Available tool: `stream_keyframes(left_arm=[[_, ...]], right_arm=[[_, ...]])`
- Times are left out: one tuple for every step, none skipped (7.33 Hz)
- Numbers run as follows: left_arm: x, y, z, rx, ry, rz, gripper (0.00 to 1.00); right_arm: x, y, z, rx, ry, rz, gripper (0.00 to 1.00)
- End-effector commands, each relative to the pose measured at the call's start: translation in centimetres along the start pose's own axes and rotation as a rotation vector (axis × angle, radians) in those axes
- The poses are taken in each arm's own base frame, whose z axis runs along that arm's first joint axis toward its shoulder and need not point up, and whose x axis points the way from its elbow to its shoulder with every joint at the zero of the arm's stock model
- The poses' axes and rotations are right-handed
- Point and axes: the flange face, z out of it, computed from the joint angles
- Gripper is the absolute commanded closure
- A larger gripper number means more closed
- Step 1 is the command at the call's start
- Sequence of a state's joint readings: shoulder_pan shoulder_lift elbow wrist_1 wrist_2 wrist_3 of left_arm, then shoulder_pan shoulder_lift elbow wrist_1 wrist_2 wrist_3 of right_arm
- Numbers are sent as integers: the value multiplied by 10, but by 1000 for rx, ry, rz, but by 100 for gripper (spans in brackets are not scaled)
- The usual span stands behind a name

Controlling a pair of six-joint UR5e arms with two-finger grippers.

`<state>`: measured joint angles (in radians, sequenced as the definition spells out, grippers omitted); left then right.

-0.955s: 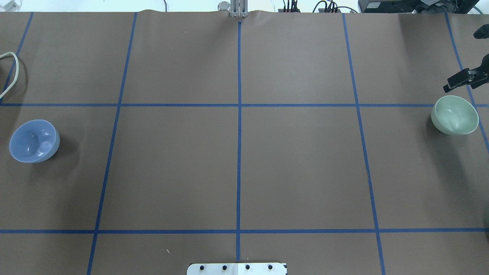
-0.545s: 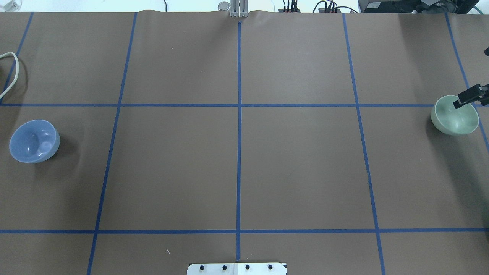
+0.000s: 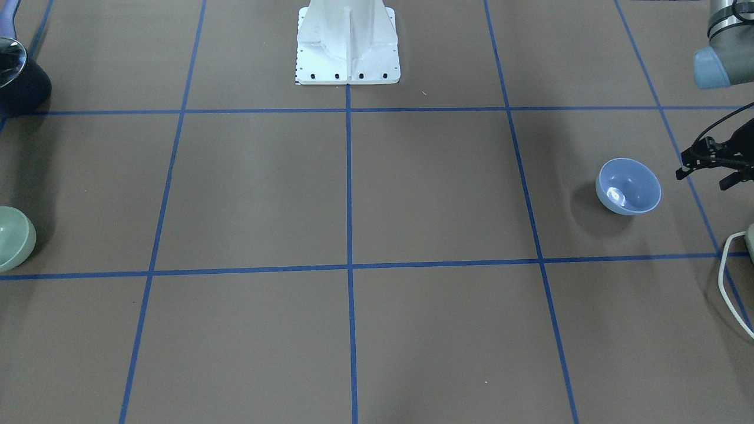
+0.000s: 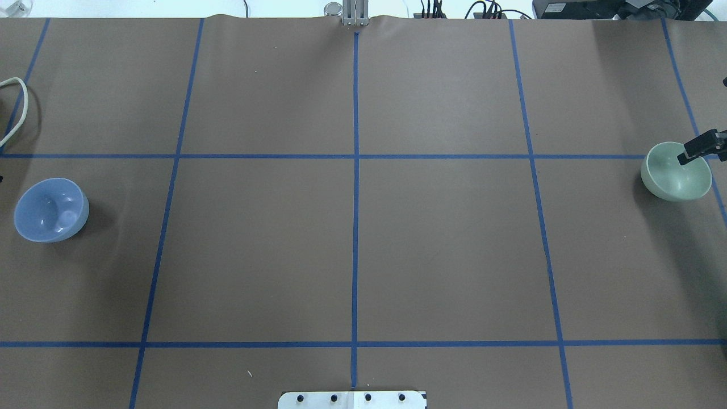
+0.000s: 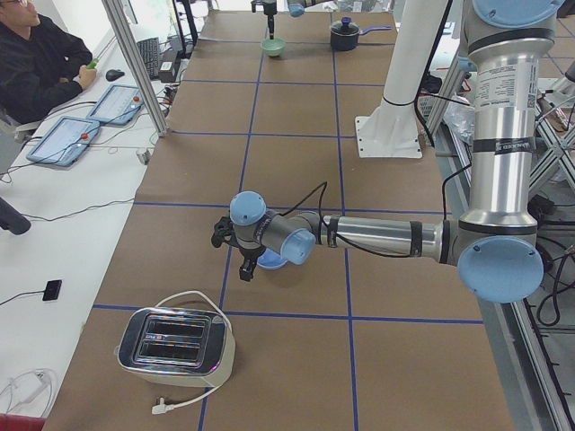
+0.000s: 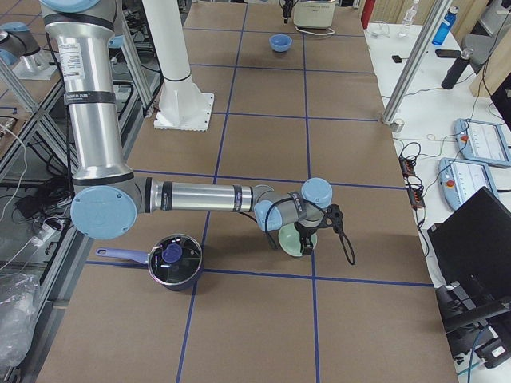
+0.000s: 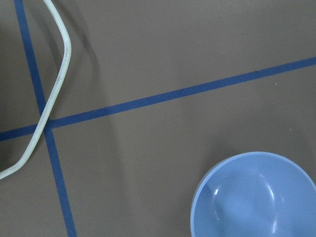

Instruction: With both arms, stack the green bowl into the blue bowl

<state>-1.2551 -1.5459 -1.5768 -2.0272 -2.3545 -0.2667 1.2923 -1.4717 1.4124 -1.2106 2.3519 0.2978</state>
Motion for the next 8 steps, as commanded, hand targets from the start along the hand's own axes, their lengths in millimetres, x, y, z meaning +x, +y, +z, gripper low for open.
stream_keyframes(left_arm=[[-10,-7,45,25,28,-3,3],[-5,-10,50,35,36,-2,3],[2,-9,56,24,43,-2,3],[4,-10,57,24,45,-1,3],[4,-8,58,21,43,-2,3],[4,-6,59,18,43,-6,3],[4,-3,61,13,45,-6,3],[5,-3,61,11,46,-5,3]], right_arm=[[1,0,2,-7,2,10,0],[5,1,5,-14,4,15,0],[7,-1,7,-18,6,13,0],[8,-1,9,-22,5,16,0],[7,-2,8,-21,5,18,0],[6,-4,7,-19,4,21,0],[6,-3,8,-21,5,19,0],[7,-2,9,-23,4,21,0]])
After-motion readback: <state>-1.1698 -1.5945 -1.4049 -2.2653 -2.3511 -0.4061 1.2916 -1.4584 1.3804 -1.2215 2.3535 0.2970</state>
